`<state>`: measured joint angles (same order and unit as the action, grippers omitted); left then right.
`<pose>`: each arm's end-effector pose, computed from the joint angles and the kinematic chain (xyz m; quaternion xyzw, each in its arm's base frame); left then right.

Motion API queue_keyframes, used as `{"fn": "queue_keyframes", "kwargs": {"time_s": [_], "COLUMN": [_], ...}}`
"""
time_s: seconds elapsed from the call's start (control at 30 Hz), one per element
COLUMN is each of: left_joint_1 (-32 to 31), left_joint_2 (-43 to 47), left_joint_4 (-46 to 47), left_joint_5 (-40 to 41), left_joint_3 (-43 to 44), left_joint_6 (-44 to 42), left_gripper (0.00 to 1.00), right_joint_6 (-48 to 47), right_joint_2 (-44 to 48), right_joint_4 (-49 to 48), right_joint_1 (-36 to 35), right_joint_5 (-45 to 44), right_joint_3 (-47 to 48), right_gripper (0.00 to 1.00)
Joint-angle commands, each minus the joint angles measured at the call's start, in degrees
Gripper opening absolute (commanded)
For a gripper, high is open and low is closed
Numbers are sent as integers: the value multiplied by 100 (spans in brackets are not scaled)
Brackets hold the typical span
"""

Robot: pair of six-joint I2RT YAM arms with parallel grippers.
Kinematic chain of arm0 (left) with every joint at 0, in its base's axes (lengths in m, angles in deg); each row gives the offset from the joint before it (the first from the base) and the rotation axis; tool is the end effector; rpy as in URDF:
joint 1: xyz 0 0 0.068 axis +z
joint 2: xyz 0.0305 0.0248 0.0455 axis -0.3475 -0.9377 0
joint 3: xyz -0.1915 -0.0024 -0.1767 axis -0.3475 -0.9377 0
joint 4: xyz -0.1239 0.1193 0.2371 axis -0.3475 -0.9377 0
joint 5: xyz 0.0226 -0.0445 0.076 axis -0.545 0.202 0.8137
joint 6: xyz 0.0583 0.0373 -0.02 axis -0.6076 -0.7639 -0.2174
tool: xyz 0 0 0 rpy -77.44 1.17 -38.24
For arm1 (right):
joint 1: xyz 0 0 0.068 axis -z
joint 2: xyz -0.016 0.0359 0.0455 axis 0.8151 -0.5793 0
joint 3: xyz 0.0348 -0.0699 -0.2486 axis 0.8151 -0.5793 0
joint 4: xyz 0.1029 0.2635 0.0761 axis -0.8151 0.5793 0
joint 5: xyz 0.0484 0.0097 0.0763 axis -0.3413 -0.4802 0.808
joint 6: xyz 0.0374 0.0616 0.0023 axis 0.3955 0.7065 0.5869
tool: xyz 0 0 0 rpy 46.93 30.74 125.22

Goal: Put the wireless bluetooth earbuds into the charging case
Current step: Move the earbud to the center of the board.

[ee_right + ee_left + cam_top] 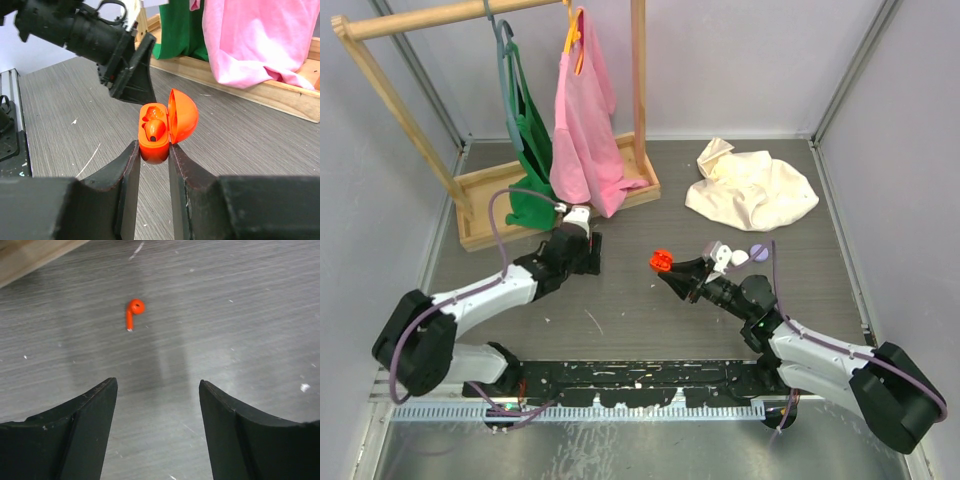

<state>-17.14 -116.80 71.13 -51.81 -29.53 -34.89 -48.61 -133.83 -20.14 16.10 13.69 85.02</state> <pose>0.2534 -0.1733 0.1590 0.0737 0.8950 -0.0919 0.4303 0.1709 0.1603 0.1727 -0.2999 0.5906 0.3791 0.6462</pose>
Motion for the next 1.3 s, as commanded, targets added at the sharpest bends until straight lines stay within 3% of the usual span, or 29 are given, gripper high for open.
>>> {"fn": "queue_keyframes", "kwargs": {"time_s": [0.0,0.13,0.63,0.87,1.27], "left_joint_1": [327,550,901,946,944], "left_joint_2": [-627,-1200,-2440,-2763,-2530], "left_joint_4": [125,259,430,264,-158], "left_joint_5": [103,42,-331,-358,-1089], "left_joint_3": [491,747,1446,1643,1418], "left_joint_6": [181,140,64,8,-11], "left_gripper": [65,56,52,44,16], "right_joint_6": [-89,-89,-84,-90,-101], "right_joint_2": [-55,-114,-306,-308,-319], "right_joint_4": [-474,-483,-513,-498,-391], "right_joint_1": [23,20,21,21,24], "right_joint_5": [-110,-119,-88,-92,-79], "right_joint_3": [25,28,75,82,132], "right_gripper": [1,1,1,1,0]}}
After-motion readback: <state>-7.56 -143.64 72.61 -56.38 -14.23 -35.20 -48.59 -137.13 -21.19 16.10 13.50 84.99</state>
